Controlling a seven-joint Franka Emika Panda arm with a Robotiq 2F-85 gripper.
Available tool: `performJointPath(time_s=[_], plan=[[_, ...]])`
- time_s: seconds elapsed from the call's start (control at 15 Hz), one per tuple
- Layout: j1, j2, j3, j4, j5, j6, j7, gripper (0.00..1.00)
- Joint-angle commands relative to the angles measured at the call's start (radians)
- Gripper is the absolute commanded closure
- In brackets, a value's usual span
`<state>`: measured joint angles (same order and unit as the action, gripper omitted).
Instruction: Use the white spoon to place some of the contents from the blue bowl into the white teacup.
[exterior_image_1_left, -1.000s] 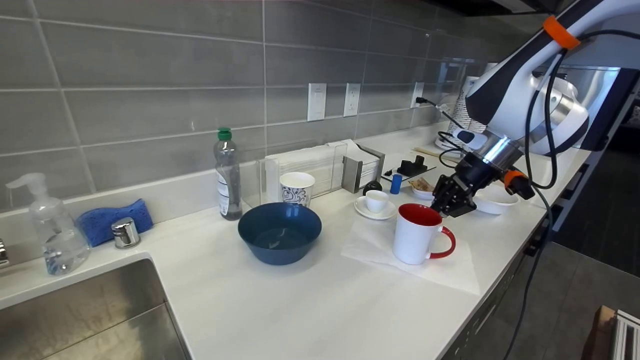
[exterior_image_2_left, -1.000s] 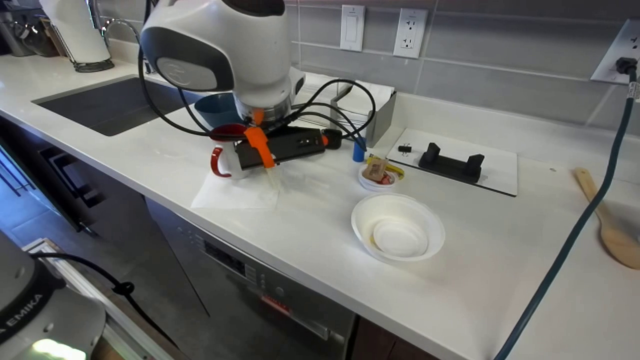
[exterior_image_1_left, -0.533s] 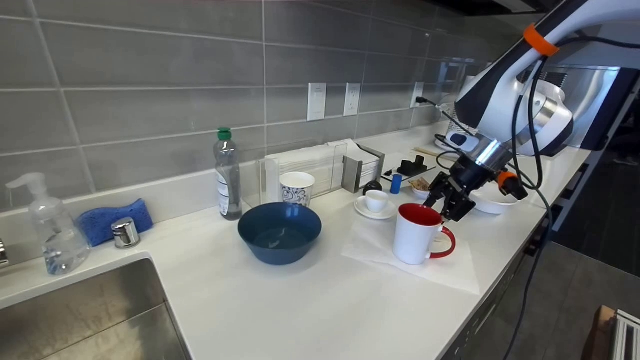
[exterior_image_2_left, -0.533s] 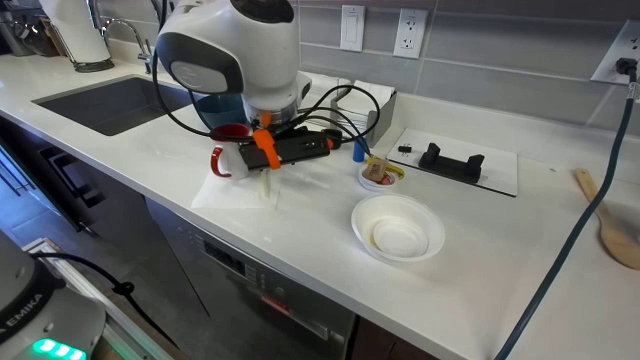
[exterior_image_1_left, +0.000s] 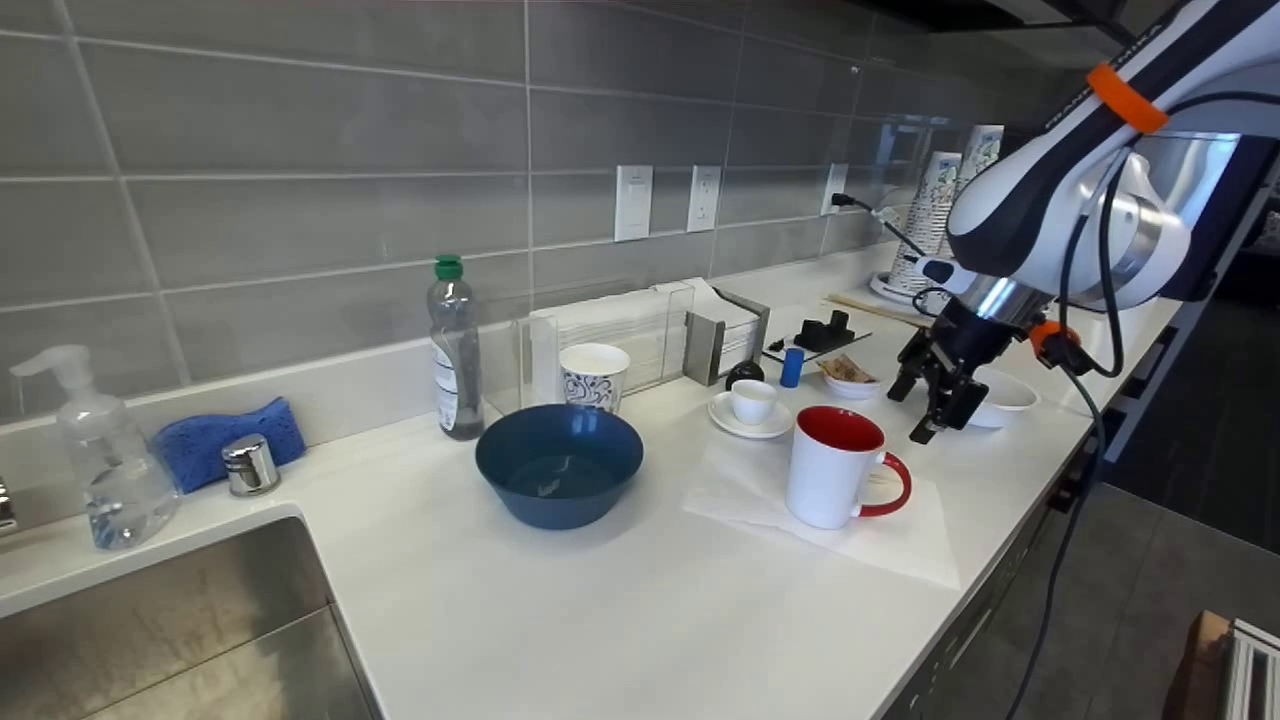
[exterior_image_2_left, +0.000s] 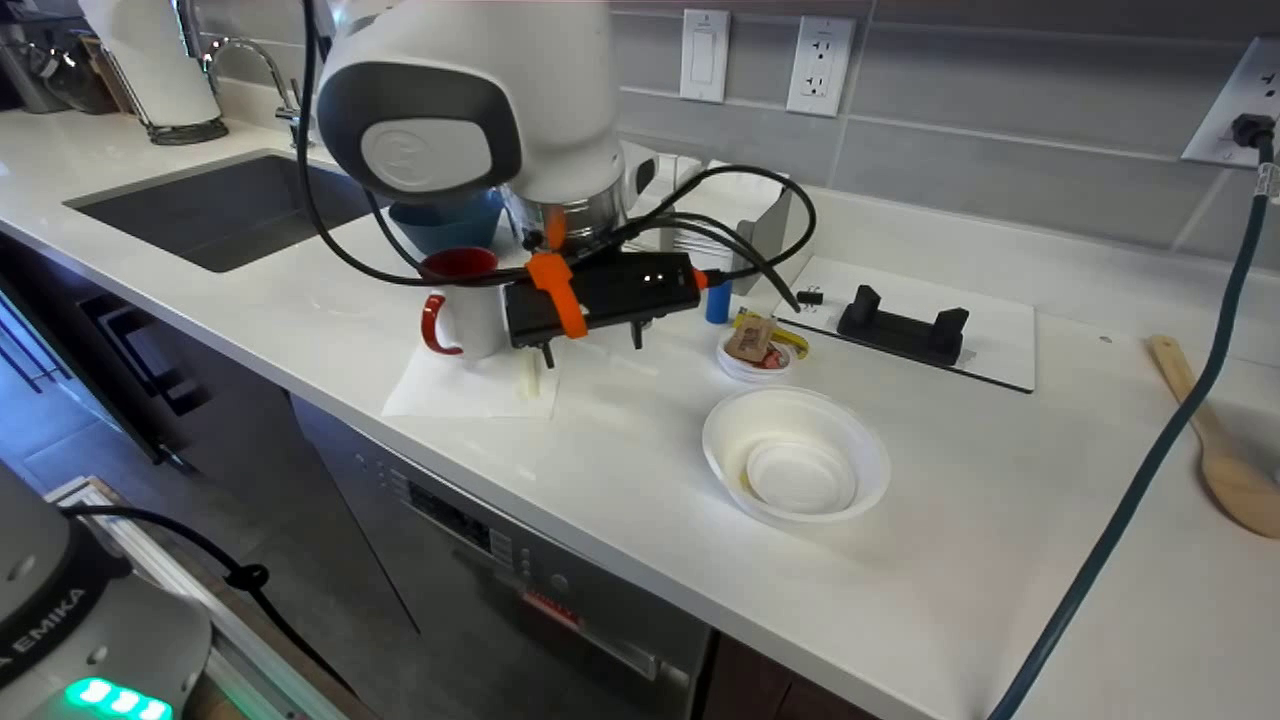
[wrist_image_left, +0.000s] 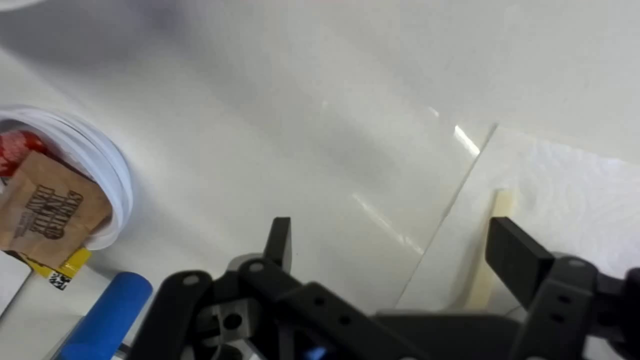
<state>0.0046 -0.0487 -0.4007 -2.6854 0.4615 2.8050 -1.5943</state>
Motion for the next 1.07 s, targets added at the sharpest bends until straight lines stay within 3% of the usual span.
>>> performJointPath(time_s=[0.0, 0.07, 0.13, 0.4, 0.6, 0.67, 0.73, 1.0], plan=[[-0.099, -0.175, 0.03, -0.032, -0.264, -0.138, 0.255, 0.0], [-0.15, -0.218, 0.084, -0.022, -0.295, -0.188, 0.316, 0.0], [-0.156, -0.267, 0.099, -0.014, -0.318, -0.246, 0.383, 0.0], [-0.148, -0.423, 0.163, 0.044, -0.269, -0.434, 0.649, 0.0], [-0.116, -0.489, 0.178, 0.073, -0.239, -0.459, 0.838, 0.0], [-0.1, -0.502, 0.172, 0.063, -0.225, -0.39, 0.863, 0.0], [-0.093, -0.471, 0.15, 0.071, -0.279, -0.424, 0.81, 0.0], [-0.08, -0.498, 0.149, 0.072, -0.271, -0.408, 0.867, 0.0]])
